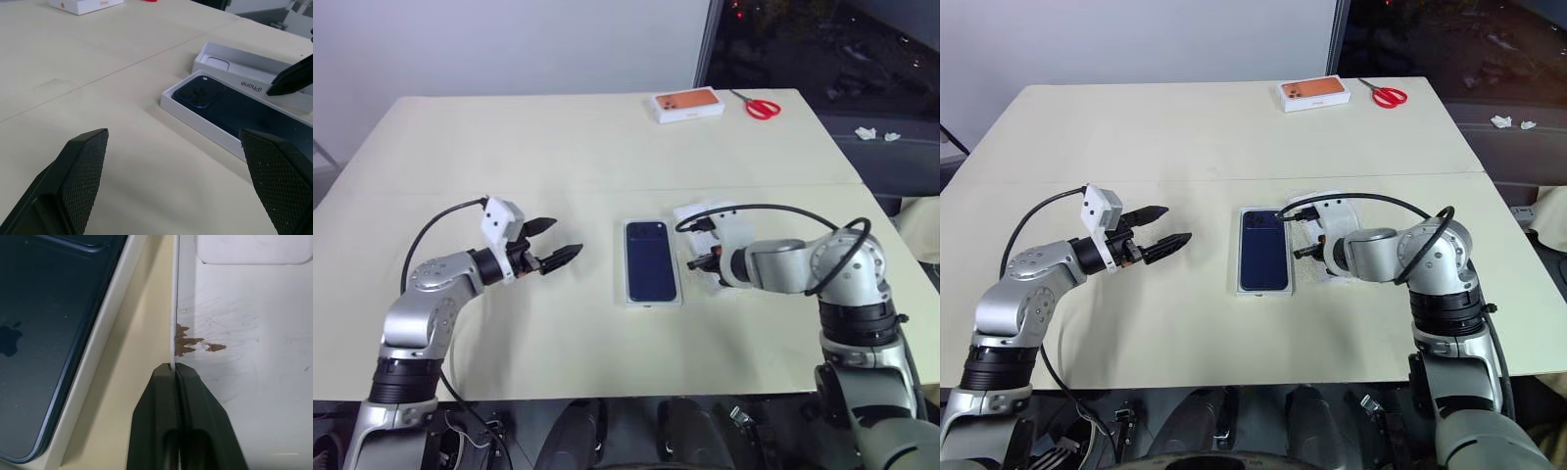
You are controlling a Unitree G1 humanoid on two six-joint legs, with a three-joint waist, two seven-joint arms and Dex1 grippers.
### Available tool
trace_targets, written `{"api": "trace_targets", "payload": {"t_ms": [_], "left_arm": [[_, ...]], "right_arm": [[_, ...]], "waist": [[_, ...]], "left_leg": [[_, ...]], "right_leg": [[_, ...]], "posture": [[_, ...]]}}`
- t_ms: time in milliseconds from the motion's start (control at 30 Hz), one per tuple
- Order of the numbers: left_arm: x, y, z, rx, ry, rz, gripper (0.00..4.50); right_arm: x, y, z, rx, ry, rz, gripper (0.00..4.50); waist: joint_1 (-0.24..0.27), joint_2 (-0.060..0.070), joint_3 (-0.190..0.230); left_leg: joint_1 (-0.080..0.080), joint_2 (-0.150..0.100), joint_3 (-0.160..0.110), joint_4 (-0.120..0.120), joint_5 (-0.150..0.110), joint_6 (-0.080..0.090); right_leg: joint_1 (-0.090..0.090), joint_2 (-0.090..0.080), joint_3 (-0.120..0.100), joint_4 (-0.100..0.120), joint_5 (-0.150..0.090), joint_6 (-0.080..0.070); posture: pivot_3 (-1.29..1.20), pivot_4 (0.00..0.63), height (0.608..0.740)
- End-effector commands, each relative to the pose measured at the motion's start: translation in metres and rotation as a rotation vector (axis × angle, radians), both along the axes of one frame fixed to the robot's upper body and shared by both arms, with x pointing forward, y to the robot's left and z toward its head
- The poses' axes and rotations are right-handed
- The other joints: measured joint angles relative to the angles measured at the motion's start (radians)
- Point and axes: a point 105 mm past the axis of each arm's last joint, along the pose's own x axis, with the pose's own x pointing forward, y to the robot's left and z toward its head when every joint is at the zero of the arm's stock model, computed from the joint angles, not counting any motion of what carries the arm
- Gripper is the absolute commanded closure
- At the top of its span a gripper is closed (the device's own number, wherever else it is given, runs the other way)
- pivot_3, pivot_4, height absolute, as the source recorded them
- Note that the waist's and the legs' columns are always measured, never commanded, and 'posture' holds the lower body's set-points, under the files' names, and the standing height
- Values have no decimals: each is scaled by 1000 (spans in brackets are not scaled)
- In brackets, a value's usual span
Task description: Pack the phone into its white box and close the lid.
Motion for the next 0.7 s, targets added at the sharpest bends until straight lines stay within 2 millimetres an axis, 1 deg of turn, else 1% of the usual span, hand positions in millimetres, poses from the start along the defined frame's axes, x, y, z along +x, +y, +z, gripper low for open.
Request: {"api": "trace_targets", "payload": {"t_ms": [33,267,433,500,600,633,700], "left_arm": [[-2,-2,15,-9,-46,-15,0],[-2,-2,16,-11,-41,-13,0],[-1,-1,17,-13,-41,-5,0],[0,-1,17,-14,-42,-5,0],[0,-2,17,-13,-42,-4,0],[0,-2,17,-17,-41,-1,0],[0,-1,17,-20,-40,4,0]], "right_arm": [[-1,-5,1,-36,-13,-10,4437],[8,-15,5,-69,-36,-64,4437],[8,-17,1,-70,-27,-69,4437],[11,-20,3,-62,-32,-86,4437],[17,-18,13,11,-67,-107,4437],[20,-11,19,115,-83,-116,4437],[25,-2,28,260,-101,-131,4437]], "waist": [[0,0,0],[2,0,0],[2,0,0],[1,0,0],[2,0,0],[1,0,0],[-1,0,0]], "left_leg": [[0,0,0,0,0,0],[0,0,0,2,0,1],[0,0,0,2,0,1],[0,0,0,2,0,1],[0,0,0,2,0,1],[0,0,0,2,0,1],[0,1,0,2,0,1]], "right_leg": [[0,0,0,0,0,0],[1,0,0,0,0,0],[1,0,0,0,0,0],[1,0,0,0,0,0],[1,0,0,0,0,0],[1,0,0,0,0,0],[1,1,0,0,0,0]], "posture": [[0,150,740],[0,150,740],[0,150,740],[0,150,740],[0,150,740],[0,150,740],[0,150,740]]}}
